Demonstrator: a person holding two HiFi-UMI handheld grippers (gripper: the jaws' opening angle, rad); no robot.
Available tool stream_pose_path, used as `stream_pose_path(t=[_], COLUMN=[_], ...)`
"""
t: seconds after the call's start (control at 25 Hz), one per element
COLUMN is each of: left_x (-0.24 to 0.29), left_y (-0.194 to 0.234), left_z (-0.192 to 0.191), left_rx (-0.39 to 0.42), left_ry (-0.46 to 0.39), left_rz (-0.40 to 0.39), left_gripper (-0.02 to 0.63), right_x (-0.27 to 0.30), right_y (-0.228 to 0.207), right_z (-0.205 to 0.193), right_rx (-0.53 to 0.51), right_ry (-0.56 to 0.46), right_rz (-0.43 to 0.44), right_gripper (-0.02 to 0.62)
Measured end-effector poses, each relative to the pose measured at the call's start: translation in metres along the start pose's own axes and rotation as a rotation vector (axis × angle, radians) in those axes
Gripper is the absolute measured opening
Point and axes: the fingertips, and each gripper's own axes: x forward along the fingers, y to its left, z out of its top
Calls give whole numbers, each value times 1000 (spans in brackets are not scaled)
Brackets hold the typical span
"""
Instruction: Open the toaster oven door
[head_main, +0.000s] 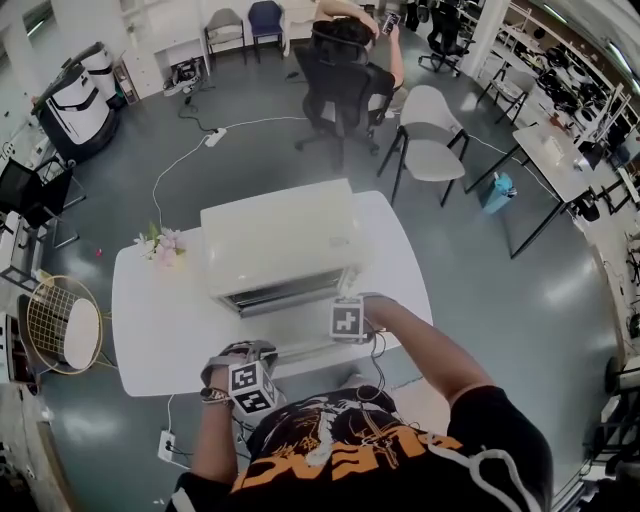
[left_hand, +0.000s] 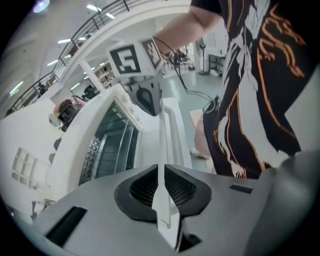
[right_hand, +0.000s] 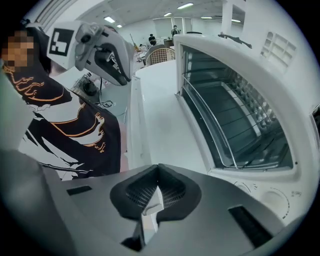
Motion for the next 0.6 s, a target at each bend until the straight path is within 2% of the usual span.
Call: stream_pose_path(t=[0.16,0.32,0.4,0.52,0.6], left_x=[-29,-52,-65,-81,-85], left_y=[25,51,62,70,67], left_z=[33,44,50,63,71], left_rx=[-145,-278,-352,-458,-484], left_ry=[-236,-387,-470,-604,-647], left_rz=[116,280,337,349,331], left_gripper=[55,40,35,31,31], right_x=[14,24,28,36,42], right_y=[1,-1,-5,-11,-11], right_z=[3,5,10,13,12], right_rx=[-16,-6,-13,2,11], right_ry=[-8,-27,-59,-71,-68], right_rz=[4,-19,-47,-81,-93], right_gripper=[14,14,14,14,14])
